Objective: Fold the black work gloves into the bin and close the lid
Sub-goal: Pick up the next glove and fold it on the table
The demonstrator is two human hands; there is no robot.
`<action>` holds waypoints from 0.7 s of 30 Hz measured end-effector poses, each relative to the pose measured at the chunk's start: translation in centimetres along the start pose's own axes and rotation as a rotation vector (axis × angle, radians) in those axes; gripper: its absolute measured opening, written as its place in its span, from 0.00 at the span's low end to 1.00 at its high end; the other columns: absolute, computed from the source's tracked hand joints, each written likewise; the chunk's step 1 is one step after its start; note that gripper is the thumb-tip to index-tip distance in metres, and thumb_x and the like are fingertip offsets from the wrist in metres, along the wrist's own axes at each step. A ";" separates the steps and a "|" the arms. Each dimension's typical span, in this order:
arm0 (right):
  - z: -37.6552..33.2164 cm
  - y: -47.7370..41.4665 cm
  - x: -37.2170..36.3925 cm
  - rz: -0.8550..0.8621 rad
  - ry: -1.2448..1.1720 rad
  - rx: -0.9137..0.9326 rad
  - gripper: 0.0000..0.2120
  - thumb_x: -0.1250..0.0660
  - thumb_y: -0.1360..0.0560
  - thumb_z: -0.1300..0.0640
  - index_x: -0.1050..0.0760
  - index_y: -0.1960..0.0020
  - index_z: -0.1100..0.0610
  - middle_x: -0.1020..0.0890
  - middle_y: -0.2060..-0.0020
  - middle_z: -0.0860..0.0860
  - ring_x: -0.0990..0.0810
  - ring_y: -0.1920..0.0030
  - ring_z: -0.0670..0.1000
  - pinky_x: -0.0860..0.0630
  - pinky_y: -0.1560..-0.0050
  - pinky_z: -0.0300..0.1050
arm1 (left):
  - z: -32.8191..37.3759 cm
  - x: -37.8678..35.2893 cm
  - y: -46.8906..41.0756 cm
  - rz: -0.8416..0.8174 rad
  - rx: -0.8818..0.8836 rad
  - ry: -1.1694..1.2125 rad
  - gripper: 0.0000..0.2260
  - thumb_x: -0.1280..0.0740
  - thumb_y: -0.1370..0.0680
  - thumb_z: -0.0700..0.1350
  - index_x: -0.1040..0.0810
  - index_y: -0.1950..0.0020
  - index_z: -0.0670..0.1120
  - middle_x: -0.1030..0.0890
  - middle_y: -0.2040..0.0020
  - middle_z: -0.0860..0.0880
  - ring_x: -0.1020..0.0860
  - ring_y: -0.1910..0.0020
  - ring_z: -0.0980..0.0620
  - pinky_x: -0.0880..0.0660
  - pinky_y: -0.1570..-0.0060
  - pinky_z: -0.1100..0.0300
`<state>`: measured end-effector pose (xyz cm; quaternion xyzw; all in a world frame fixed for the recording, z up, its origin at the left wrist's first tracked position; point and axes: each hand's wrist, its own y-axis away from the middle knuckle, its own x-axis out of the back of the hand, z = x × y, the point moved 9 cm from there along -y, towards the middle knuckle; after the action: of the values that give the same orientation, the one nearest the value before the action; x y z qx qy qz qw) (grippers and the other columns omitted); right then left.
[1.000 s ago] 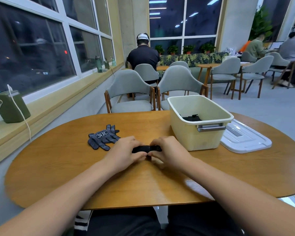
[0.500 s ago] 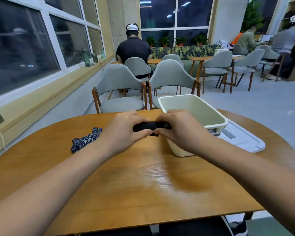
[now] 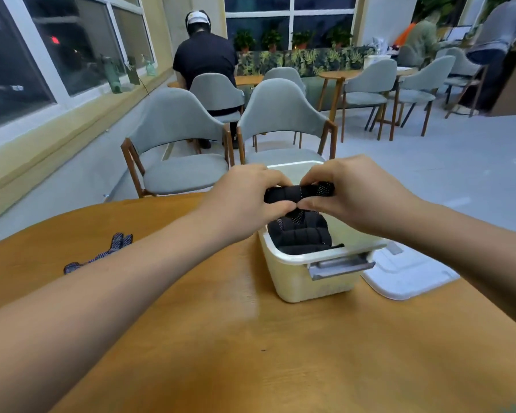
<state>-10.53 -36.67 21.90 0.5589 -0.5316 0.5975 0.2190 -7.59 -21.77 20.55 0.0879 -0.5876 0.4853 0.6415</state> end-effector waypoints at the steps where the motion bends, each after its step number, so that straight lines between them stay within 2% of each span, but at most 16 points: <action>1: 0.8 -0.3 -0.2 -0.010 0.003 -0.001 0.13 0.24 0.22 0.45 0.14 0.40 0.47 0.18 0.58 0.42 0.23 0.60 0.40 0.33 0.61 0.34 | 0.0 -0.7 -0.8 -0.026 -0.003 -0.004 0.14 0.26 0.21 0.58 0.15 0.38 0.56 0.18 0.51 0.55 0.21 0.50 0.55 0.20 0.48 0.50; 5: 3.9 -1.0 -1.5 -0.075 -0.005 -0.024 0.14 0.25 0.23 0.42 0.15 0.41 0.47 0.16 0.58 0.42 0.20 0.59 0.42 0.25 0.59 0.41 | -0.4 -3.3 -3.3 -0.129 0.002 -0.023 0.15 0.26 0.22 0.61 0.16 0.38 0.57 0.16 0.51 0.56 0.20 0.51 0.55 0.18 0.50 0.50; 8: 5.5 -1.1 -2.5 -0.118 -0.027 -0.040 0.17 0.28 0.24 0.38 0.15 0.41 0.46 0.14 0.57 0.44 0.18 0.58 0.44 0.19 0.55 0.48 | -0.8 -5.1 -4.4 -0.215 -0.005 -0.051 0.15 0.27 0.22 0.63 0.17 0.39 0.58 0.15 0.50 0.56 0.20 0.50 0.56 0.20 0.52 0.55; 10: 6.2 -1.0 -3.3 -0.154 -0.036 -0.045 0.19 0.30 0.25 0.36 0.15 0.42 0.45 0.16 0.59 0.43 0.20 0.59 0.42 0.20 0.57 0.46 | -1.1 -6.1 -4.7 -0.275 -0.003 -0.052 0.15 0.27 0.22 0.63 0.17 0.39 0.58 0.15 0.50 0.55 0.20 0.51 0.56 0.21 0.54 0.57; 14: 6.8 -0.8 -4.7 -0.223 0.016 -0.029 0.14 0.27 0.23 0.38 0.16 0.41 0.43 0.17 0.59 0.42 0.21 0.59 0.44 0.26 0.61 0.41 | -1.6 -7.8 -4.6 -0.401 0.030 -0.063 0.17 0.29 0.21 0.64 0.19 0.36 0.59 0.16 0.49 0.56 0.20 0.50 0.56 0.18 0.51 0.54; 18: 6.4 -0.8 -5.6 -0.289 0.092 0.015 0.17 0.32 0.23 0.36 0.19 0.37 0.41 0.17 0.55 0.43 0.21 0.56 0.49 0.22 0.58 0.48 | -1.9 -8.9 -4.4 -0.515 0.053 -0.063 0.15 0.30 0.19 0.60 0.20 0.33 0.61 0.17 0.49 0.56 0.20 0.51 0.57 0.19 0.53 0.57; 21: 6.4 -0.9 -6.4 -0.349 0.144 0.021 0.15 0.31 0.21 0.36 0.21 0.36 0.38 0.20 0.56 0.43 0.21 0.55 0.50 0.20 0.57 0.52 | -2.0 -9.7 -4.7 -0.590 0.047 -0.099 0.16 0.31 0.19 0.57 0.21 0.31 0.60 0.17 0.47 0.56 0.20 0.49 0.54 0.18 0.48 0.54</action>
<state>-5.22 -39.86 15.24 0.6009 -0.4033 0.5942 0.3510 -1.27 -27.83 13.93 0.2931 -0.5557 0.2864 0.7233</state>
